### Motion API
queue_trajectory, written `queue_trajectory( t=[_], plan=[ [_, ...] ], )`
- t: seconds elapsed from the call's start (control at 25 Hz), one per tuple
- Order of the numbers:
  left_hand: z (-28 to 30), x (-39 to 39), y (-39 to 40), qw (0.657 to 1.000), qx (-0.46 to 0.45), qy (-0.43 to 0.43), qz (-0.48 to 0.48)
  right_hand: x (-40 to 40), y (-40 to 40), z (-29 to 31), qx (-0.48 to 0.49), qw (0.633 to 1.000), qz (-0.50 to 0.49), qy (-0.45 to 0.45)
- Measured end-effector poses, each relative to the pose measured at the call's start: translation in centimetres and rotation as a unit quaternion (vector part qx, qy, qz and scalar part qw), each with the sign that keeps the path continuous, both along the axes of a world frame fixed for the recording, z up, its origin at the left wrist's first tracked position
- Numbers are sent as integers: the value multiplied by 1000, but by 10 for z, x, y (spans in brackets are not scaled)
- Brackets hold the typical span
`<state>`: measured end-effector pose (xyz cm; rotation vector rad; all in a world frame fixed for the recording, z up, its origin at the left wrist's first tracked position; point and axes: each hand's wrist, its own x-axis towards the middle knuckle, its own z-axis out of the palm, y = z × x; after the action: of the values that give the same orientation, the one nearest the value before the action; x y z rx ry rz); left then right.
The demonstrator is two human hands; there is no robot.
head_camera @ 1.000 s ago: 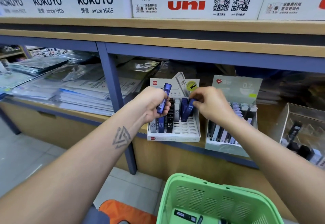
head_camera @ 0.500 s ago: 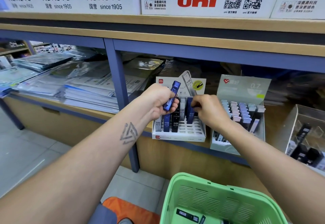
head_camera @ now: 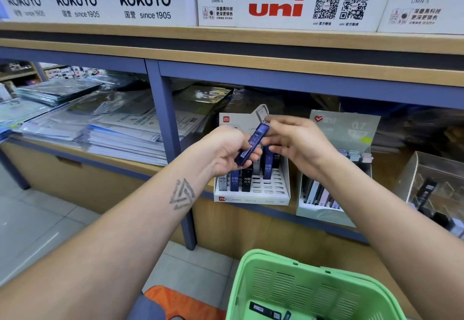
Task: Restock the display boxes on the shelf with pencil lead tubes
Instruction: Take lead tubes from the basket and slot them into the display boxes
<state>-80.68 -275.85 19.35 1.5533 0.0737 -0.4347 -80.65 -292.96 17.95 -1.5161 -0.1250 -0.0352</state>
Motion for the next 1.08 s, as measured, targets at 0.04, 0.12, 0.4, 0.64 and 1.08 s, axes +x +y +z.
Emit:
queue_trajectory(
  t=[0.04, 0.12, 0.4, 0.64, 1.08],
  plan=[
    [1, -1, -1, 1000, -21, 17, -9, -2, -1, 2, 20, 1000, 22, -5],
    [4, -3, -2, 996, -62, 57, -28, -5, -5, 1, 15, 999, 40, -33],
    [4, -6, -13, 999, 43, -30, -3, -3, -20, 2, -28, 998, -9, -58],
    [-10, 8, 1, 825, 438, -355, 30, 4, -29, 0, -209, 970, -83, -89],
    [-55, 23, 7, 700, 610, -329, -169, 8, -16, -48, -522, 817, -106, -221]
  ],
)
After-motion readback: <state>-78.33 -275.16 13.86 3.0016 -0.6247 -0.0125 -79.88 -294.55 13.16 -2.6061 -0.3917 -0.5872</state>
